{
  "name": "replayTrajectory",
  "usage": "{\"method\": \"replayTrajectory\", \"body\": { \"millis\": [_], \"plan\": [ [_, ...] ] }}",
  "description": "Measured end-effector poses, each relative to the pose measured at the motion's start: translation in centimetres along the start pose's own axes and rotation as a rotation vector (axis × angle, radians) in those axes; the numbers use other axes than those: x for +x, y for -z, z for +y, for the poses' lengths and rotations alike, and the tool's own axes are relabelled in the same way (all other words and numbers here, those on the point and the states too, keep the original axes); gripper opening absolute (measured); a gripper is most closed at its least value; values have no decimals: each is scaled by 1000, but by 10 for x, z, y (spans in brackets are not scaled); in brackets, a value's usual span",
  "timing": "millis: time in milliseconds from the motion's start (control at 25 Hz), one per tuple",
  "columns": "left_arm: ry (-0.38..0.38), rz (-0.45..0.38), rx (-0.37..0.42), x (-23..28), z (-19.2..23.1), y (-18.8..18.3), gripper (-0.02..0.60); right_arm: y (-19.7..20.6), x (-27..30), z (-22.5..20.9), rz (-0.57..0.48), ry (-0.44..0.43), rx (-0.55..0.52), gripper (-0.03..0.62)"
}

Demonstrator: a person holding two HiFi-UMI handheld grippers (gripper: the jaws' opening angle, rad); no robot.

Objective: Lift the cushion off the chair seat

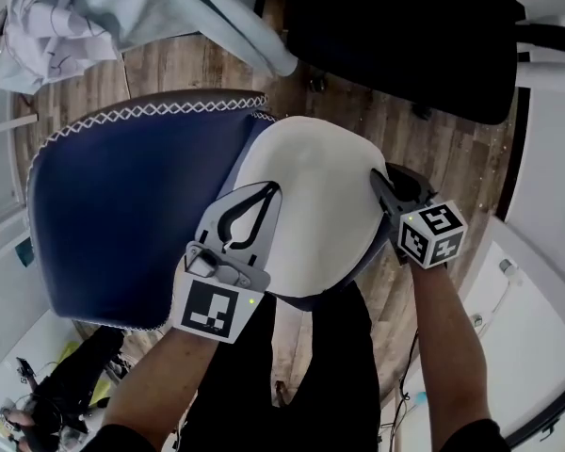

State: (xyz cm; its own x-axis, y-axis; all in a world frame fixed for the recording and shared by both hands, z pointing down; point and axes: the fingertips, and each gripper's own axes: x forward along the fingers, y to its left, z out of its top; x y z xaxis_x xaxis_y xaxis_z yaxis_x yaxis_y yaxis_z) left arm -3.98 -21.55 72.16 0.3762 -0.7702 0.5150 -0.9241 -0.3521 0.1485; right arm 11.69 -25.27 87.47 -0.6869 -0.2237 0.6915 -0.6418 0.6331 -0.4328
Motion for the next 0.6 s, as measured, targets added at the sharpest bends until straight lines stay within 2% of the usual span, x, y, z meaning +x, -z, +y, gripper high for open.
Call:
{"method": "replayTrajectory", "body": {
  "millis": [360, 600],
  "plan": [
    [23, -68, 12, 4, -11, -40, 5, -25, -31, 28, -69, 17, -59, 57],
    [24, -81, 5, -18, -19, -63, 5, -38, -60, 57, -109, 8, -50, 54]
  ]
}}
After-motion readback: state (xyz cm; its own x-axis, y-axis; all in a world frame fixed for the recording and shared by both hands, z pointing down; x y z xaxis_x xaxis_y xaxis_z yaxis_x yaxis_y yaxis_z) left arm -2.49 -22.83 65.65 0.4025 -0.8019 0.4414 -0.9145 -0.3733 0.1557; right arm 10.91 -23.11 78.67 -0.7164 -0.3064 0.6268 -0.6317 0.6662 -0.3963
